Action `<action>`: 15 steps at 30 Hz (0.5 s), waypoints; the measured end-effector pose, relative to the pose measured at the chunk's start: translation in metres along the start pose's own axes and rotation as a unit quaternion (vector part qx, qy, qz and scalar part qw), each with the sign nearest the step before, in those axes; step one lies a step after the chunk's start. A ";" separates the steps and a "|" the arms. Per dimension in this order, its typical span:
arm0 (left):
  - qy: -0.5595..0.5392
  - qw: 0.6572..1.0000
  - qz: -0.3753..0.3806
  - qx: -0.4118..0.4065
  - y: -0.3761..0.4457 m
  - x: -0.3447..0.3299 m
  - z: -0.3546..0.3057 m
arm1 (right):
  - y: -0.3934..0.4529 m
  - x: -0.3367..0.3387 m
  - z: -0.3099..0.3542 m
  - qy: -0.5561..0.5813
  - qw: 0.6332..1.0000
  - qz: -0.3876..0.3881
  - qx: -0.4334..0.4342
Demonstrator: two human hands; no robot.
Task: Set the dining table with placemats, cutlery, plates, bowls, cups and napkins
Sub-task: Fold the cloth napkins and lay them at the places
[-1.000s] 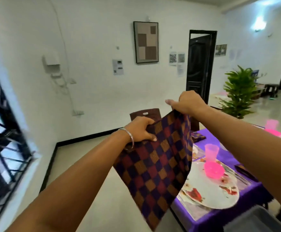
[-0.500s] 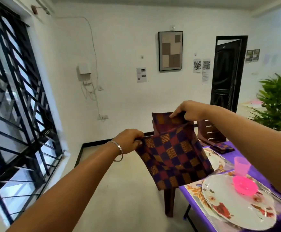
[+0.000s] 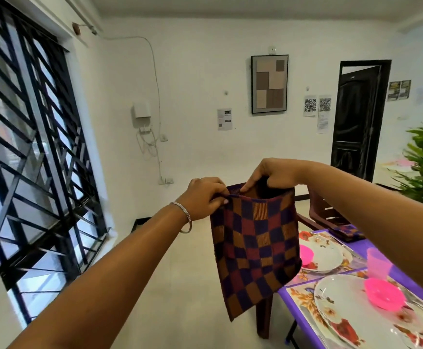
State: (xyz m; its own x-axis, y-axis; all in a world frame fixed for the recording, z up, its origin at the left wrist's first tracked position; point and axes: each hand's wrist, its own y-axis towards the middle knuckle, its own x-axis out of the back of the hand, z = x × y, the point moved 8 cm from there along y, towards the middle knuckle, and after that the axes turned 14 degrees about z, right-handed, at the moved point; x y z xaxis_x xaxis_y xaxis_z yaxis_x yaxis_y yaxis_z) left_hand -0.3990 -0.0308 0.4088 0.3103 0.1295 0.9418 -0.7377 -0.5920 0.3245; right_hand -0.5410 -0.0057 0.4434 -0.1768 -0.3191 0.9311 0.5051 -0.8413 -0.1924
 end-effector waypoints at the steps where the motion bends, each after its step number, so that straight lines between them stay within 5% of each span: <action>1: -0.018 1.000 0.008 0.004 -0.001 0.003 0.002 | 0.000 0.001 0.001 0.009 1.000 0.000 0.004; 5: -0.063 0.997 0.028 0.024 -0.006 0.012 0.010 | 0.002 0.004 -0.001 0.038 0.999 -0.017 0.016; 12: -0.203 0.970 -0.059 0.123 -0.029 0.048 0.061 | 0.002 -0.004 -0.027 0.089 0.996 0.024 -0.012; 15: -0.204 0.965 -0.043 0.161 -0.036 0.049 0.081 | 0.001 0.003 -0.033 0.156 0.986 -0.046 0.037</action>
State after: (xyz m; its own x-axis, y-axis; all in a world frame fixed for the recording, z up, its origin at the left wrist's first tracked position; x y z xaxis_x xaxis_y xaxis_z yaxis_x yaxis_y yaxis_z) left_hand -0.3087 -0.0676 0.4365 0.6207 -0.0944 0.7783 -0.4939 -0.8181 0.2947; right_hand -0.5687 -0.0213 0.4355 -0.4694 -0.3715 0.8010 0.5331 -0.8424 -0.0782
